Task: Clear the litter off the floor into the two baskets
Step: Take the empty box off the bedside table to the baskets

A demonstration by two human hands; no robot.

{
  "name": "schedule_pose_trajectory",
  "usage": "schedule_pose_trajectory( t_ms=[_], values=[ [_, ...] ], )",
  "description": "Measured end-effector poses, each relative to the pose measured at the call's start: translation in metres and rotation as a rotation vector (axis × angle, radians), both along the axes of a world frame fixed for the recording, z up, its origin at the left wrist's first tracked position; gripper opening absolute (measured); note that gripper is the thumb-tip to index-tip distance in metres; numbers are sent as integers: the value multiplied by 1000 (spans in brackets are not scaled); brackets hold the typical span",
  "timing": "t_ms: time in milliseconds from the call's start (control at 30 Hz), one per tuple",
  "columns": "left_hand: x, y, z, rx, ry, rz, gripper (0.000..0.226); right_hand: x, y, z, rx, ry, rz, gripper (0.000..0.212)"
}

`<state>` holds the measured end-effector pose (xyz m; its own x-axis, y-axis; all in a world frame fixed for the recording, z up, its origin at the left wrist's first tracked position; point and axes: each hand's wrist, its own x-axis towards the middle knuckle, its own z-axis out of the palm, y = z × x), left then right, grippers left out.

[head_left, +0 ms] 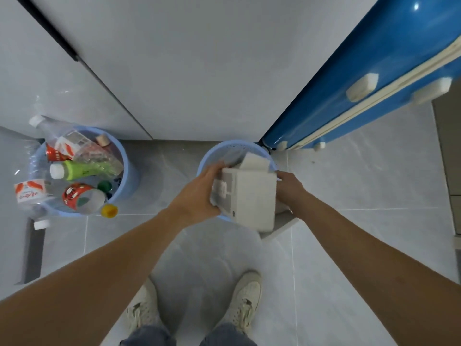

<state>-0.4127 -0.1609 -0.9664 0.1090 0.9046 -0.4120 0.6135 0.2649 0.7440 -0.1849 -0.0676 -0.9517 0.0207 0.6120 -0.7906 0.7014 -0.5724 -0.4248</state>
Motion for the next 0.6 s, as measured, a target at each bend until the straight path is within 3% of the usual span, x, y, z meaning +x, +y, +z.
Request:
schedule_pose_trajectory(
  t_ms=[167, 300, 600],
  values=[
    [-18, 6, -31, 118, 188, -355, 96, 7, 11, -20, 6, -15, 50, 50],
    [-26, 14, -44, 108, 352, -557, 98, 12, 13, -28, 14, -10, 91, 49],
    [-23, 44, -65, 80, 503, -672, 91, 2, -8, -54, 101, 9, 80, 47]
  ],
)
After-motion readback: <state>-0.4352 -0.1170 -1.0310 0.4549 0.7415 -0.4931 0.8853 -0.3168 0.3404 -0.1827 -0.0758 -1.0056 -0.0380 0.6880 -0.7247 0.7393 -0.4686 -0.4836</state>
